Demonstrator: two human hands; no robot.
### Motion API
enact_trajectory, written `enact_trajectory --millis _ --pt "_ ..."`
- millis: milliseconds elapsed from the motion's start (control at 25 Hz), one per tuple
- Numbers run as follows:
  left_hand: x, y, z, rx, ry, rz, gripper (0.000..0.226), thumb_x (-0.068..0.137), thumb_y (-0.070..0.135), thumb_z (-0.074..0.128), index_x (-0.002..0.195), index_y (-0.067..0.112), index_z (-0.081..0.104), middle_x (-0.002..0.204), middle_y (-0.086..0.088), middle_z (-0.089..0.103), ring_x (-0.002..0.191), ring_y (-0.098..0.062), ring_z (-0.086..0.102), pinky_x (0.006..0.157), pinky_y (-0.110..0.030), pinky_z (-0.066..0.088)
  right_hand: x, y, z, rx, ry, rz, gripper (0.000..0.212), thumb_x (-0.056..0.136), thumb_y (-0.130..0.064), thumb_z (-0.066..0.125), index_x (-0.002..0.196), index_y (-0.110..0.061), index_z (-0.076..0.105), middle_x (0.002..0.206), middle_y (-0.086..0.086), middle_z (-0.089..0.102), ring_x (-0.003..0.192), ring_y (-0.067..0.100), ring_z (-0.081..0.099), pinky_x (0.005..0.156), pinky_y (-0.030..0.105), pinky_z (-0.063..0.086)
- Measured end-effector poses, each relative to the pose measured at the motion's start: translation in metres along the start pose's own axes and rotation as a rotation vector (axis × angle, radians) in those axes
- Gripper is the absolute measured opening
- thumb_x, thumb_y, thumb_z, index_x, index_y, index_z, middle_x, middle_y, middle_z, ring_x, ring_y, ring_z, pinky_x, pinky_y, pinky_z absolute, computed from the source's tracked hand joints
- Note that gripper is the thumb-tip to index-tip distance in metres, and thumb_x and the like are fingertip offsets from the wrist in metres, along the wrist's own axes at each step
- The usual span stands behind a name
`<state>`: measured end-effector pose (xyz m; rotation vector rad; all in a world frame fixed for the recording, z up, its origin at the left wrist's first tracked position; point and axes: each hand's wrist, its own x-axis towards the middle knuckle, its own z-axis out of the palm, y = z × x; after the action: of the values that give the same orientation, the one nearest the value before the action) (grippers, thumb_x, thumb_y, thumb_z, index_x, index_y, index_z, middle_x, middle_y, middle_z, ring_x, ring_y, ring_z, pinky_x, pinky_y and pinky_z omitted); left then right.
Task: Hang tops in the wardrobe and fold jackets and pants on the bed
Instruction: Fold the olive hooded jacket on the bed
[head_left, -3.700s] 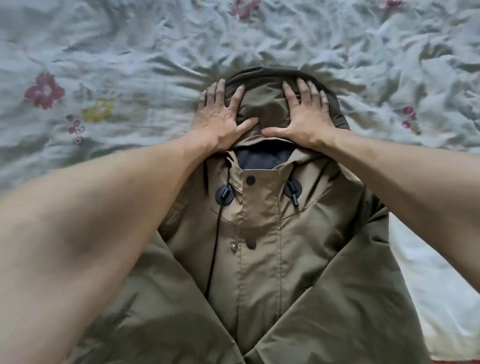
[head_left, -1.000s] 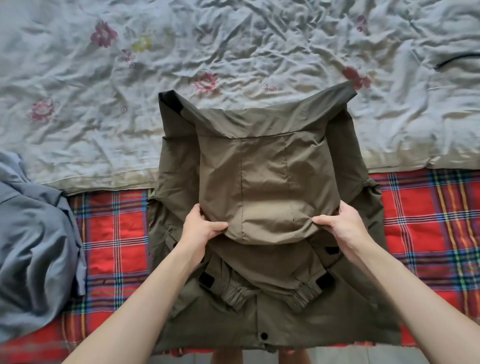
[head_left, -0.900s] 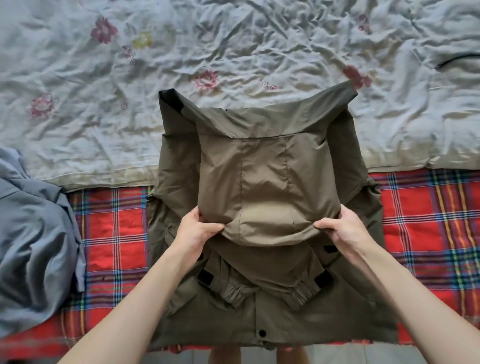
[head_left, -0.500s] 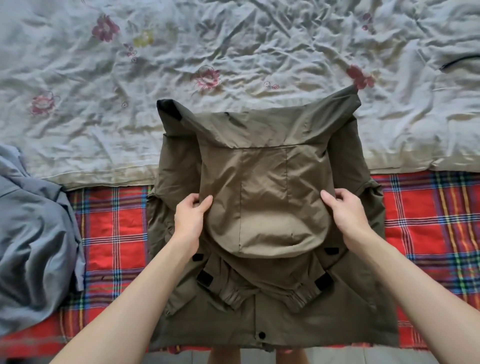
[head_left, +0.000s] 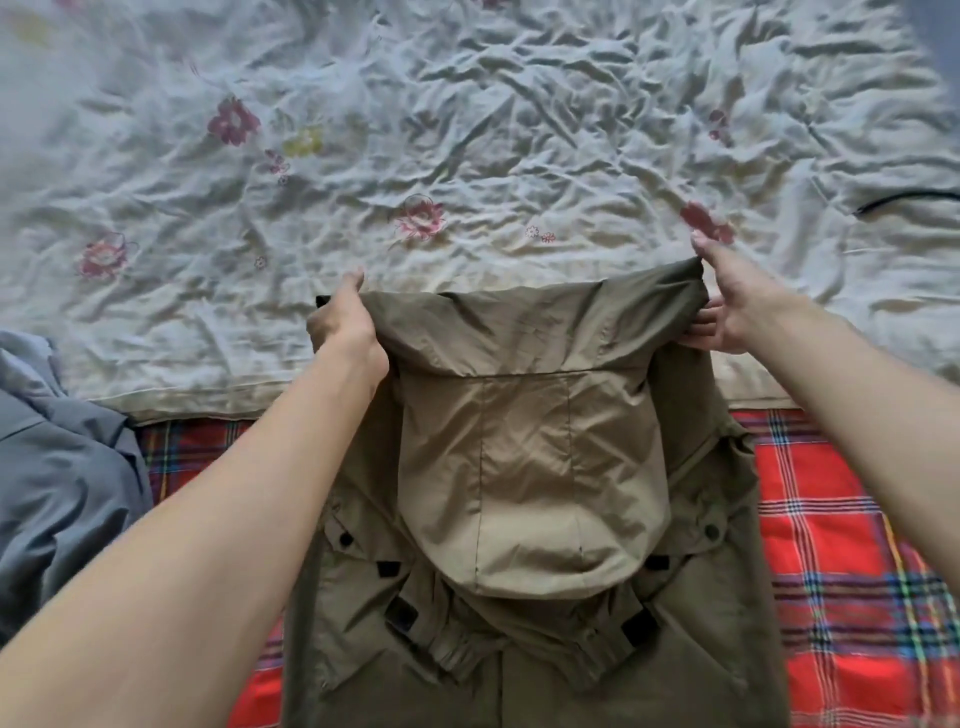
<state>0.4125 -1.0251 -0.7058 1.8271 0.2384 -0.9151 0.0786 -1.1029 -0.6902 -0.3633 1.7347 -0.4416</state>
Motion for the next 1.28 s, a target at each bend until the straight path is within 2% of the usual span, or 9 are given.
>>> enact_trajectory --millis 120,200,360,440,560,680,800,1160,1280 --pt "0.045 0.004 0.002 0.032 -0.055 -0.129 0.004 0.094 0.007 0.056 0.090 0.009 0.056 0.110 -0.014 0.068 0.091 -0.023 0.066 0.068 -0.034 0.055 0.016 -0.013 0.005 -0.037 0.008 0.083 0.016 0.093 -0.029 0.062 0.090 -0.016 0.053 0.069 0.006 0.064 0.058 0.017 0.064 0.039 0.028 0.052" --pt "0.074 -0.007 -0.014 -0.060 -0.142 -0.255 0.018 0.096 0.004 0.053 0.113 0.004 0.059 0.120 -0.016 0.066 0.108 -0.027 0.065 0.076 -0.044 0.056 0.028 0.001 -0.007 -0.011 -0.018 0.062 0.016 0.097 -0.010 0.051 0.082 -0.015 0.054 0.050 0.000 0.064 0.047 0.010 0.064 0.039 0.020 0.051" --pt "0.080 -0.028 -0.050 -0.028 -0.255 -0.164 0.030 0.097 -0.010 0.041 0.101 0.014 0.058 0.091 -0.007 0.069 0.104 -0.024 0.063 0.091 -0.036 0.051 0.046 0.048 -0.031 0.043 -0.003 -0.176 0.031 0.097 0.011 0.039 0.098 -0.014 0.057 0.073 -0.004 0.074 0.071 0.008 0.068 0.055 0.018 0.055" --pt "0.083 -0.026 -0.044 0.199 -0.121 0.033 0.040 0.088 -0.013 0.042 0.114 0.013 0.056 0.105 -0.011 0.066 0.111 -0.030 0.058 0.085 -0.035 0.053 0.055 0.049 -0.021 -0.200 0.217 -0.326 0.034 0.092 0.011 0.043 0.119 -0.008 0.054 0.112 0.013 0.070 0.094 0.021 0.063 0.077 0.029 0.055" --pt "0.064 -0.012 -0.021 0.930 0.183 0.653 0.057 0.088 0.008 0.051 0.143 0.009 0.039 0.145 -0.020 0.043 0.134 -0.035 0.040 0.111 -0.042 0.031 0.041 0.027 0.018 -0.813 0.533 -0.857 0.053 0.084 -0.002 0.050 0.136 -0.010 0.047 0.139 0.018 0.046 0.125 0.036 0.045 0.106 0.041 0.035" --pt "0.023 -0.039 0.011 1.151 -0.261 1.260 0.065 0.098 0.041 0.044 0.155 0.016 0.025 0.163 -0.011 0.018 0.149 -0.027 0.017 0.120 -0.039 0.009 0.027 0.039 0.080 -1.169 0.249 -1.243 0.056 0.091 -0.028 0.052 0.146 -0.016 0.044 0.148 0.013 0.041 0.136 0.034 0.038 0.113 0.046 0.028" --pt "0.034 -0.094 0.024 1.568 -0.501 1.479 0.071 0.097 0.062 0.026 0.157 0.024 0.024 0.165 -0.008 0.014 0.153 -0.029 0.010 0.123 -0.048 0.004 0.051 0.086 0.114 -1.530 0.116 -1.257 0.067 0.095 -0.052 0.031 0.153 -0.020 0.033 0.158 0.011 0.033 0.146 0.030 0.029 0.121 0.046 0.015" --pt "0.114 -0.098 -0.015 1.714 -0.171 1.145 0.082 0.091 0.072 0.015 0.158 0.024 0.014 0.162 -0.026 0.007 0.151 -0.042 0.002 0.120 -0.053 -0.004 0.109 0.106 0.021 -1.454 0.528 -0.880 0.075 0.092 -0.066 0.025 0.156 -0.026 0.024 0.162 0.018 0.018 0.148 0.041 0.014 0.121 0.053 0.007" --pt "0.116 -0.094 -0.019 1.665 -0.134 0.998 0.087 0.092 0.075 0.008 0.159 0.020 0.004 0.161 -0.031 0.001 0.150 -0.043 -0.001 0.121 -0.051 -0.002 0.113 0.101 0.005 -1.388 0.503 -0.778 0.081 0.091 -0.071 0.015 0.158 -0.025 0.013 0.164 0.017 0.011 0.151 0.037 0.009 0.122 0.052 0.005"
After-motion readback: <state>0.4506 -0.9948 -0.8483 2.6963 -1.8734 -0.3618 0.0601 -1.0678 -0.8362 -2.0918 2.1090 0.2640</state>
